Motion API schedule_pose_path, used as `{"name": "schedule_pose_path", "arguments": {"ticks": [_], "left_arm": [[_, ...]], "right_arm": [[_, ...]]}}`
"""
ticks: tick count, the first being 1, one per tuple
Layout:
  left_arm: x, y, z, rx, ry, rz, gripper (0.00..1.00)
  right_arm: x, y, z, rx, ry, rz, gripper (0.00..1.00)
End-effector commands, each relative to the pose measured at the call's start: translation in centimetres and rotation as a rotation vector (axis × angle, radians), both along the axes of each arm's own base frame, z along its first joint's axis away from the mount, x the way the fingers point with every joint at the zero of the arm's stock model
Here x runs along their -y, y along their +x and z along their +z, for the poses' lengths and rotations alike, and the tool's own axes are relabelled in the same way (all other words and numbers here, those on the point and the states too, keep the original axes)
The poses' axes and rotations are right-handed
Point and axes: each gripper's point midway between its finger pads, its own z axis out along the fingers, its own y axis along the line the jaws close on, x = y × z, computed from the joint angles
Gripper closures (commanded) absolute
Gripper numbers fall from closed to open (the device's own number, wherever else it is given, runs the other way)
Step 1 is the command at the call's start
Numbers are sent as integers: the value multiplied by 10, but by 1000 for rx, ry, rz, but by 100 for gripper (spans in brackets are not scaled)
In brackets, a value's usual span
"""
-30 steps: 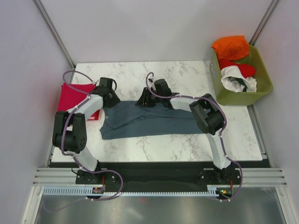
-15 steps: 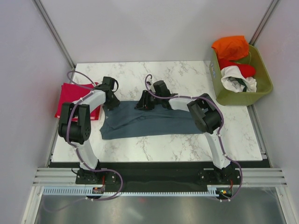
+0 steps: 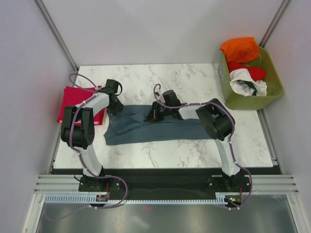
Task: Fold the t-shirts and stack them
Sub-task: Fold the tshirt
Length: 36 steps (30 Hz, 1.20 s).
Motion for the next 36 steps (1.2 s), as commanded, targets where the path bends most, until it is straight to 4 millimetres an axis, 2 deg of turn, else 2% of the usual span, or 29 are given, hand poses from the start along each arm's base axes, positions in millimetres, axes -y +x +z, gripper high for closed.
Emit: {"name": "schedule_pose_path", "arguments": {"ticks": [1, 2, 4, 8, 10, 13, 14, 16, 17, 18, 20, 26, 31, 33, 34, 35, 36], "left_arm": [[-9, 10, 5, 19, 30, 39, 56], [-9, 11, 6, 21, 31, 38, 56], [-10, 11, 7, 23, 35, 35, 56], [-11, 12, 9, 30, 44, 35, 56], [-11, 13, 9, 30, 44, 35, 56], [-12, 14, 9, 29, 47, 39, 56], [-12, 14, 10, 30, 47, 39, 56], [-11, 15, 10, 30, 46, 34, 56], [-11, 16, 9, 30, 46, 36, 56], [-11, 16, 10, 29, 48, 32, 56], [-12, 16, 10, 30, 52, 27, 56], [-12, 16, 18, 43, 53, 19, 56], [-17, 10, 32, 55, 69, 32, 57], [-16, 7, 37, 57, 62, 41, 57], [-15, 6, 37, 55, 56, 43, 57], [-13, 5, 38, 56, 46, 41, 57], [-9, 4, 38, 56, 30, 34, 57]], "right_arm": [[-2, -12, 48, 83, 98, 41, 100], [2, -18, 45, 72, 96, 46, 100], [4, -25, 52, 83, 103, 62, 100], [13, -38, 53, 72, 96, 77, 100], [16, -44, 59, 76, 101, 86, 96], [24, -58, 52, 47, 88, 94, 96], [29, -66, 44, 22, 72, 96, 93], [35, -71, 43, 25, 58, 92, 90], [39, -75, 37, 17, 40, 88, 66], [41, -75, 37, 25, 30, 85, 59], [45, -73, 34, 52, -1, 76, 52], [36, -46, 63, 179, -22, 67, 41], [15, -27, 87, 232, 13, 81, 39], [4, -24, 84, 223, 24, 96, 39], [-4, -16, 92, 247, 44, 95, 40], [-9, -14, 79, 231, 40, 101, 39], [-15, -9, 80, 236, 54, 97, 40]]}}
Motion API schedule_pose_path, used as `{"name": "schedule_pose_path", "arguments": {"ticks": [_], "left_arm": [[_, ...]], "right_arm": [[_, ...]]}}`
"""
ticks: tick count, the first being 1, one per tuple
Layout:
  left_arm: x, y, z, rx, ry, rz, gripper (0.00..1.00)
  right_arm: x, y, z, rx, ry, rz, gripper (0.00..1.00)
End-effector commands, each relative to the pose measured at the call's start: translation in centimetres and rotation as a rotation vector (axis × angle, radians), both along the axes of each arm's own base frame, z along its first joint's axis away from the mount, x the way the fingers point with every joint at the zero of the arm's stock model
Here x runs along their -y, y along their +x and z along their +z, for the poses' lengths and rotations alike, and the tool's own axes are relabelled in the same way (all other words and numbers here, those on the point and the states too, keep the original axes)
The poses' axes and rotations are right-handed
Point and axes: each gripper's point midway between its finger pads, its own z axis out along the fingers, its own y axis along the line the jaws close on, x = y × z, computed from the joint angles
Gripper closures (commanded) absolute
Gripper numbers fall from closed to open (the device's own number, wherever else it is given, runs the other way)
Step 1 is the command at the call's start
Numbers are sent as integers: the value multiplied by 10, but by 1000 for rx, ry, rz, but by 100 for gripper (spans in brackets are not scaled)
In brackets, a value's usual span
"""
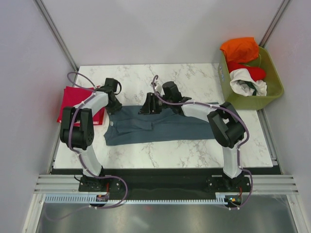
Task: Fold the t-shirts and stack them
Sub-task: Fold the tshirt
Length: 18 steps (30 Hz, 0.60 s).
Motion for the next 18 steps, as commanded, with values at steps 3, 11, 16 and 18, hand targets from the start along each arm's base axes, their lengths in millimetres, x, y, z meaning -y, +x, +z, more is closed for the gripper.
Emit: {"name": "schedule_pose_path", "arguments": {"ticks": [3, 11, 16, 18], "left_arm": [[10, 8, 32, 74, -27, -5, 57], [28, 10, 17, 17, -71, -3, 57], [30, 14, 1, -44, -65, 3, 58], [26, 13, -4, -70, -41, 11, 58]], "right_arm": [[-37, 21, -20, 8, 43, 38, 40], [-71, 23, -40, -21, 119, 102, 40], [-75, 8, -47, -49, 141, 157, 41], [-76, -4, -41, -48, 165, 179, 42]]}}
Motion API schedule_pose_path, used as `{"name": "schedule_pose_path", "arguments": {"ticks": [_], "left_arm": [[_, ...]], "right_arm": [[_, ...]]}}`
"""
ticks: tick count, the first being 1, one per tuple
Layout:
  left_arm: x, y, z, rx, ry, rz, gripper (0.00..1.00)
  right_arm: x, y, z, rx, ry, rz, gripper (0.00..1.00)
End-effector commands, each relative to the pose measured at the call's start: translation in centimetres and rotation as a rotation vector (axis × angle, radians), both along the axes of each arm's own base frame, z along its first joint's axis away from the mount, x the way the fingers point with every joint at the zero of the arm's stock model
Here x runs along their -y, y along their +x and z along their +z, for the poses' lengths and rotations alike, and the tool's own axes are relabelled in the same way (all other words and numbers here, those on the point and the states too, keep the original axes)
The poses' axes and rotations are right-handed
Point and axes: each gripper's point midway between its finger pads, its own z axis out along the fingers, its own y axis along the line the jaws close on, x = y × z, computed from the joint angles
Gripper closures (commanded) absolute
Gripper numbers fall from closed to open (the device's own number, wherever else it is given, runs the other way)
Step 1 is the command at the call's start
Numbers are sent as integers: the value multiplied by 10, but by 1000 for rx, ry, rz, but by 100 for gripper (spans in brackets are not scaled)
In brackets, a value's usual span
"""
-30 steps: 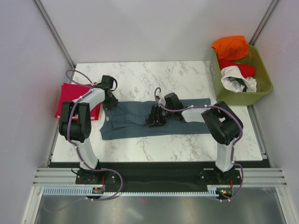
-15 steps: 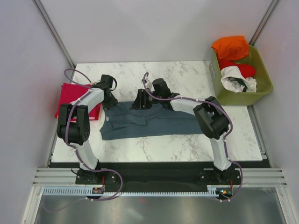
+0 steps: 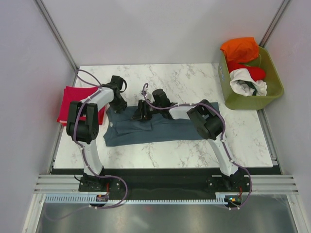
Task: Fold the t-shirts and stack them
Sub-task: Fold the tshirt
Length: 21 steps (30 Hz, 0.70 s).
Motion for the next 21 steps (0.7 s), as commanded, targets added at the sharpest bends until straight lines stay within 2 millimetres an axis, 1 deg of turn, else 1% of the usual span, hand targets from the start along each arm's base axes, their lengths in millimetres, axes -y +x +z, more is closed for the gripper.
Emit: {"name": "schedule_pose_path", "arguments": {"ticks": [1, 2, 4, 5, 6, 7, 8, 9, 10, 11, 12, 13, 14, 15, 16, 17, 18, 19, 20, 21], "left_arm": [[-4, 0, -4, -40, 15, 42, 58], [-6, 0, -6, -43, 23, 45, 58], [-6, 1, -9, -51, 27, 44, 58], [-7, 1, -11, -56, 30, 46, 58], [-8, 2, -13, -58, 32, 45, 58], [-8, 2, -13, -58, 34, 44, 58], [-9, 2, -14, -62, 37, 44, 58], [-10, 3, -14, -62, 38, 46, 58], [-10, 3, -15, -66, 40, 45, 58], [-12, 4, -15, -65, 44, 47, 58], [-11, 4, -15, -64, 44, 45, 58], [-11, 4, -16, -67, 47, 44, 58], [-11, 5, -16, -66, 47, 41, 58], [-11, 6, -15, -64, 47, 41, 58], [-12, 6, -15, -65, 48, 40, 58], [-11, 6, -15, -63, 50, 38, 58], [-12, 7, -14, -62, 51, 33, 58], [-12, 7, -14, -61, 54, 30, 58], [-12, 7, -12, -59, 53, 26, 58], [-11, 8, -11, -55, 48, 20, 58]], "right_arm": [[-13, -17, 34, 60, 114, 83, 42], [-13, -22, 43, 61, 130, 99, 43], [-8, -31, 43, 47, 133, 107, 44], [-6, -35, 52, 56, 146, 115, 44], [-2, -40, 48, 44, 140, 118, 44], [0, -43, 50, 44, 141, 123, 44], [3, -47, 57, 50, 148, 129, 44], [7, -56, 53, 29, 142, 146, 46], [9, -63, 56, 20, 148, 161, 47], [10, -73, 66, 19, 167, 184, 48], [16, -91, 66, 6, 190, 223, 50], [19, -102, 73, -23, 207, 237, 50], [23, -114, 90, -2, 239, 259, 50], [30, -131, 86, -19, 237, 276, 50], [35, -139, 99, 8, 250, 287, 49], [39, -144, 99, 11, 242, 289, 49], [45, -151, 91, -18, 211, 285, 48], [48, -152, 99, 29, 215, 288, 48], [50, -151, 99, 48, 204, 286, 48], [52, -152, 95, 27, 162, 278, 48]]}}
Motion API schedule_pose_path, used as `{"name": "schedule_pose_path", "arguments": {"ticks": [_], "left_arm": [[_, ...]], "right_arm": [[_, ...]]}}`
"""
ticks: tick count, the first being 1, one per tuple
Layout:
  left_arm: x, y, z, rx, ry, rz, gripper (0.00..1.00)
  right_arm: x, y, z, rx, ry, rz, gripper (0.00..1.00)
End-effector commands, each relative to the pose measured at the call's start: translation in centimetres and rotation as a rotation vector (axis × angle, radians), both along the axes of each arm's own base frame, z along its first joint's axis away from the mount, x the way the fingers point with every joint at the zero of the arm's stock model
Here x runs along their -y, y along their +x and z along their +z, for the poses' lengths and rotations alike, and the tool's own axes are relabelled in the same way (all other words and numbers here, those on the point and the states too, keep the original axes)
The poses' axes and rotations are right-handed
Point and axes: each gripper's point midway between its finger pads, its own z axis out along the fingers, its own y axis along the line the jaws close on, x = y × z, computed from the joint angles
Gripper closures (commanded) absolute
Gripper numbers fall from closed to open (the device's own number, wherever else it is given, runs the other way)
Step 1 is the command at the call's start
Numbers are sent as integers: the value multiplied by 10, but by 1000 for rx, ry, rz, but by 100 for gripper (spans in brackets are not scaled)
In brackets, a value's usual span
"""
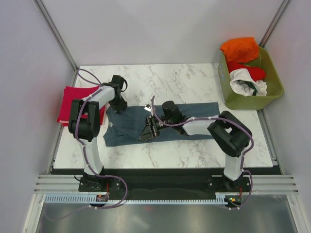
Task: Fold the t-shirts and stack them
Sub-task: Fold the tshirt
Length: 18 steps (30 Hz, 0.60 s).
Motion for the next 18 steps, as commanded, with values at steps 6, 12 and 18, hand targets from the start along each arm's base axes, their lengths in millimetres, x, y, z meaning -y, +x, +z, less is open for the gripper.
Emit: {"name": "schedule_pose_path", "arguments": {"ticks": [6, 12, 18], "left_arm": [[4, 6, 41, 92, 11, -64, 57], [1, -21, 66, 141, -11, -35, 57], [-4, -61, 75, 183, -28, -8, 55]], "right_arm": [[9, 52, 15, 278, -168, -177, 51], [24, 70, -23, 334, -401, -283, 50], [31, 67, -45, 331, -510, -342, 56]]}}
